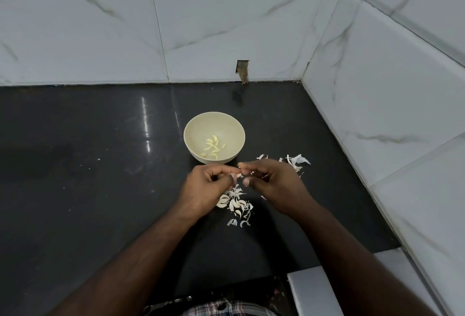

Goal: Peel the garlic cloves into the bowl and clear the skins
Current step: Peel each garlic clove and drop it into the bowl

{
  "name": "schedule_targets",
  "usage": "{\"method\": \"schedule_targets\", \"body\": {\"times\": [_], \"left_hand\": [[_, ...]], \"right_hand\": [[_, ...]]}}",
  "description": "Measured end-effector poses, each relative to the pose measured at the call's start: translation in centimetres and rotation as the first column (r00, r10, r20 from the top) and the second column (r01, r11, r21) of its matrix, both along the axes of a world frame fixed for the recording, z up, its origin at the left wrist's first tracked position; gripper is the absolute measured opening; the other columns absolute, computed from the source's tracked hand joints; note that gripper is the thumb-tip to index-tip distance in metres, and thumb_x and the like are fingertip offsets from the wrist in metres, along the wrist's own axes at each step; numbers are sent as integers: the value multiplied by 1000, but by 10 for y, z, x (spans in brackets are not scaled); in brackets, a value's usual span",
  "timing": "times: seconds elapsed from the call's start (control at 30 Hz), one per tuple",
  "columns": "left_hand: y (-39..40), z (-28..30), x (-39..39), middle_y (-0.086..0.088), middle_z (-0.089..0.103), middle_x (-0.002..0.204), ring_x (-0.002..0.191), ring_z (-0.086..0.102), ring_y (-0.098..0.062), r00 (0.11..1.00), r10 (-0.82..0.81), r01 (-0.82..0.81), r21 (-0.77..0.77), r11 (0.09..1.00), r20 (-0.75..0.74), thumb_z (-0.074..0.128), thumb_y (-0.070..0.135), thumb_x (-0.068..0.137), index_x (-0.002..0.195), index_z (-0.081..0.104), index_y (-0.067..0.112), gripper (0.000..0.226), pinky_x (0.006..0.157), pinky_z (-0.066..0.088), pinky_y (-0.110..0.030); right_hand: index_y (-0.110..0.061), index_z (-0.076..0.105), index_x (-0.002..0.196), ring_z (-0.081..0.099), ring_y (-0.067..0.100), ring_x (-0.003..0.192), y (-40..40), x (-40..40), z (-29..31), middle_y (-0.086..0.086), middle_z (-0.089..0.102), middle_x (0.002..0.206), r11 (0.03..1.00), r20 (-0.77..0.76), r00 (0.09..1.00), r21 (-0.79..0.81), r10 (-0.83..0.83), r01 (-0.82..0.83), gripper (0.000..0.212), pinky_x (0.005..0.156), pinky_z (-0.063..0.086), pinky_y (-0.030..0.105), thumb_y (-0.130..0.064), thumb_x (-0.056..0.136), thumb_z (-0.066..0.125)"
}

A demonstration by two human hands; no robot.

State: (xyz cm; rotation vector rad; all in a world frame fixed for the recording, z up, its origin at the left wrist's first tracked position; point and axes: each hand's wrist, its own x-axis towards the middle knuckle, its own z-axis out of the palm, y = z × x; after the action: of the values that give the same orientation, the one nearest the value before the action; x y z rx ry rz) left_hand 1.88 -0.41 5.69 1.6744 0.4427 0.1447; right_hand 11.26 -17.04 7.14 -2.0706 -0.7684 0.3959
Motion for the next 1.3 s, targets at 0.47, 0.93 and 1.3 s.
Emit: {"method": "schedule_targets", "body": {"times": [0.47, 0.93, 1.3], "left_hand": [[-4, 7, -2, -8, 71, 68, 57, 62, -9, 996, 85, -78, -374, 924, 2, 70, -4, 87, 92, 72, 1, 6, 53, 49, -15], [-3, -1, 0, -10, 74, 76, 71, 67, -21, 996, 38, -34, -50, 998, 86, 75, 0, 85, 84, 79, 23, 23, 74, 56, -38], [-5, -2, 5, -13, 70, 71, 64, 58, -15, 995, 86, -67, -302, 951, 48, 70, 1, 90, 95, 77, 6, 11, 58, 50, -19]], "right_hand": [[-27, 76, 80, 66, 9, 70, 11, -12, -2, -12, 71, 76, 996, 70, 996, 70, -62, 57, 13, 68, 54, 34, -14, 80, 80], [-2, 70, 75, 58, 23, 64, 14, -16, 9, 16, 66, 66, 943, -632, 763, 158, -131, 293, 14, 54, 47, 23, 10, 82, 67], [-7, 63, 80, 62, 19, 66, 21, -17, 2, 12, 67, 71, 950, -535, 837, 186, -117, 251, 21, 55, 47, 25, 11, 87, 55]]}}
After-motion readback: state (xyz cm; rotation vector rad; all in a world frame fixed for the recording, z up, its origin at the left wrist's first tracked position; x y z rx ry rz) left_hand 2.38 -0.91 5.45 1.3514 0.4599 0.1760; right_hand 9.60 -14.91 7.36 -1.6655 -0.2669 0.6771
